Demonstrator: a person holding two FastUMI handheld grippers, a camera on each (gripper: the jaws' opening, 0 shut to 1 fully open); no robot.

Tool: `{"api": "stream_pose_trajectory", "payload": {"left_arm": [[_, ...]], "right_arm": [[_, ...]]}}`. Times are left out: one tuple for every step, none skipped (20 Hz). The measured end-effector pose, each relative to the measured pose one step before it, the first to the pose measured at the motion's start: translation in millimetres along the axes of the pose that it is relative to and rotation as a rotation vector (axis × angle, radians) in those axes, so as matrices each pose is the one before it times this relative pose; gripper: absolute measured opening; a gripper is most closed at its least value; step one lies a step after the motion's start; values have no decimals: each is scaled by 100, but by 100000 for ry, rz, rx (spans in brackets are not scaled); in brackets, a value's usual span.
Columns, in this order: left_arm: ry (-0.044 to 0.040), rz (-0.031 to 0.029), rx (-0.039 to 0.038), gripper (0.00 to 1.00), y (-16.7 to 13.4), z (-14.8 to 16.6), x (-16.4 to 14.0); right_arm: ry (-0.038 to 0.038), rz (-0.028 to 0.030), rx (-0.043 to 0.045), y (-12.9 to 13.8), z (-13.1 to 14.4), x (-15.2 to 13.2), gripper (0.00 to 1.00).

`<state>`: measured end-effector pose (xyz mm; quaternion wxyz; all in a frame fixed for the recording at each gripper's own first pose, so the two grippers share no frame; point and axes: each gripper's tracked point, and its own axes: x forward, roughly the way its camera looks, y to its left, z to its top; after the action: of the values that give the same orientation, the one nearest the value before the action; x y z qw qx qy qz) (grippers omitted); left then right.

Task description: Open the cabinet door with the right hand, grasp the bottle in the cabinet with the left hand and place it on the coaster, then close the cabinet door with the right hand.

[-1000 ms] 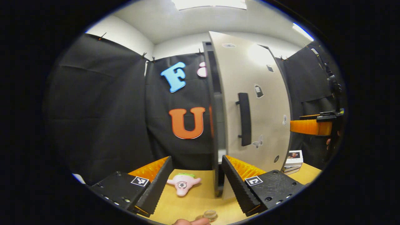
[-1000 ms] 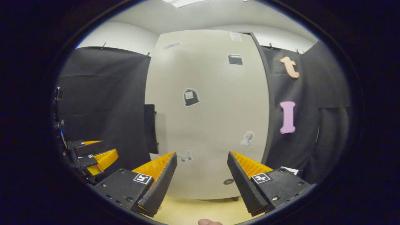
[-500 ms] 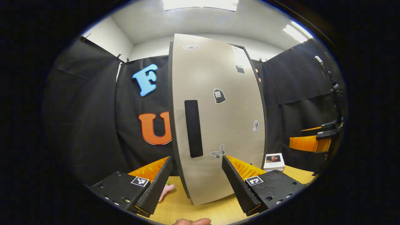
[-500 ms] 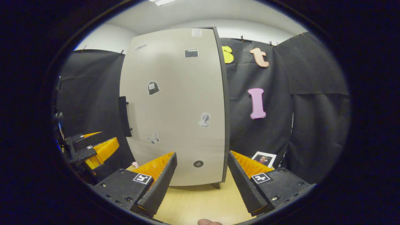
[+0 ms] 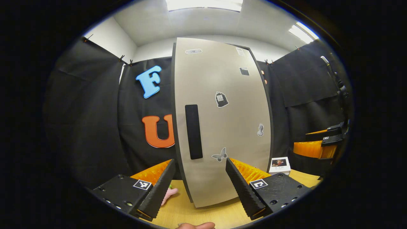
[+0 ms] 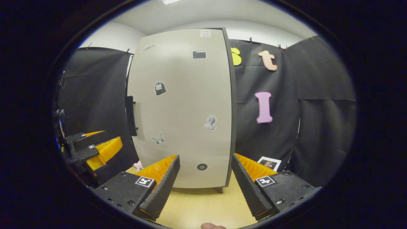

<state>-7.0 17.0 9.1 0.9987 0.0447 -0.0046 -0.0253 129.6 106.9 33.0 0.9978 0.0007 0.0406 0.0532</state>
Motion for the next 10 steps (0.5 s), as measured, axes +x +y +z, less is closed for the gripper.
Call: {"api": "stream_pose_trajectory", "payload": {"left_arm": [[185, 39, -91, 96, 73, -113, -117], [186, 267, 58, 96, 51, -8, -118], [369, 136, -12, 96, 115, -141, -222], [268, 96, -96, 96, 86, -146, -84], [295, 262, -122, 96, 122, -47, -87], [206, 218, -101, 96, 45, -50, -65], [250, 233, -189, 96, 49, -91, -118], [171, 149, -271, 96, 16, -28, -31], [209, 70, -356, 96, 15, -76, -33], [182, -170, -270, 96, -64, -131, -53]], "right_arm": [[120, 318, 32, 33, -100, -78, 99], [-61, 274, 158, 87, -25, -79, 100], [-51, 98, 92, 64, -40, -163, 99], [109, 276, -67, -8, -53, -68, 100], [222, 157, -212, 49, -51, -140, 100], [263, 146, -309, 30, -77, -157, 100], [189, 87, -318, -71, -114, -124, 100], [161, 60, -241, -57, -76, -170, 100], [219, -67, -99, -95, -142, -196, 100], [317, -143, 46, -127, -84, -176, 100]]}}
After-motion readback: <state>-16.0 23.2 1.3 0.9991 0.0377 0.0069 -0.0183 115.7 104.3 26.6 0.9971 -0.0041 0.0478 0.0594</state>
